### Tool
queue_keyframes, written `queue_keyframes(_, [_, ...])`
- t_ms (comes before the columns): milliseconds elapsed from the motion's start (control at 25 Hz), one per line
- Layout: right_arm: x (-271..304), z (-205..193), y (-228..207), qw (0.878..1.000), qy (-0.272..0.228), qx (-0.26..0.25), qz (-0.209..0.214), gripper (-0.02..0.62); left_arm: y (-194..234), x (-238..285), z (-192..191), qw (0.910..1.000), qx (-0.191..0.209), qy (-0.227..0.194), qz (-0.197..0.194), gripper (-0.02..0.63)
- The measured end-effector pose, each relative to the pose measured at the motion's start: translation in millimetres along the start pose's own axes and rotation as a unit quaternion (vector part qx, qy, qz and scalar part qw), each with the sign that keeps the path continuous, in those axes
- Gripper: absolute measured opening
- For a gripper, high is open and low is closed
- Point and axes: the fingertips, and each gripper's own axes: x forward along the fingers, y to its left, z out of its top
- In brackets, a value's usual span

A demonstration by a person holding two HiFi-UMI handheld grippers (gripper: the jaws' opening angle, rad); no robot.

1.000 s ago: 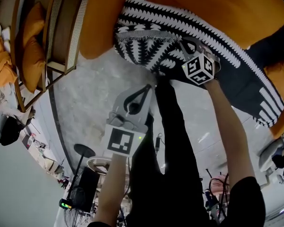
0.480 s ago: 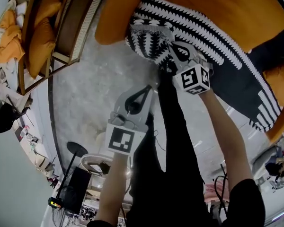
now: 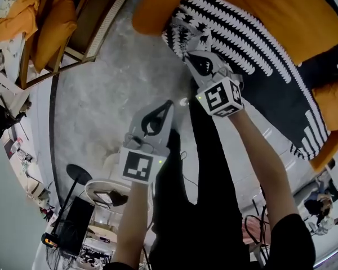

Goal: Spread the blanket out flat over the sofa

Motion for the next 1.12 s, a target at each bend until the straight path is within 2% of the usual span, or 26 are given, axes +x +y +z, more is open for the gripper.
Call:
queue_keyframes(280, [28.9, 34.7, 70.0, 0.999, -0.01, -0.012, 0.036, 0.011, 26.9, -48.8, -27.7, 0.9996, -0.014, -0.009, 0.025, 0.011])
queue_keyframes(440, [42.9, 39.2, 106.3, 0.998, -0.01, -0.014, 0.053, 0.011, 32.9, -67.6, -44.7, 0.9992, -0.02, -0.011, 0.035, 0.011])
queue_keyframes(600, [75.2, 32.3, 137.2, 0.998, -0.007, -0.007, 0.06, 0.011, 50.2, -74.2, -70.9, 0.9992, -0.012, -0.011, 0.037, 0.011])
queue_keyframes(800, [124.9, 17.0, 162.6, 0.999, -0.015, 0.01, 0.045, 0.011, 85.2, -69.6, -113.9, 0.9986, -0.005, -0.031, 0.042, 0.011])
queue_keyframes(960, [152.1, -0.5, 169.2, 0.998, -0.029, 0.033, 0.033, 0.011, 105.4, -56.3, -145.9, 0.9981, -0.004, -0.032, 0.052, 0.011])
queue_keyframes(1120, [181.5, -21.9, 175.9, 0.997, -0.041, 0.053, 0.036, 0.011, 124.3, -35.8, -170.8, 0.9976, 0.017, -0.035, 0.058, 0.011])
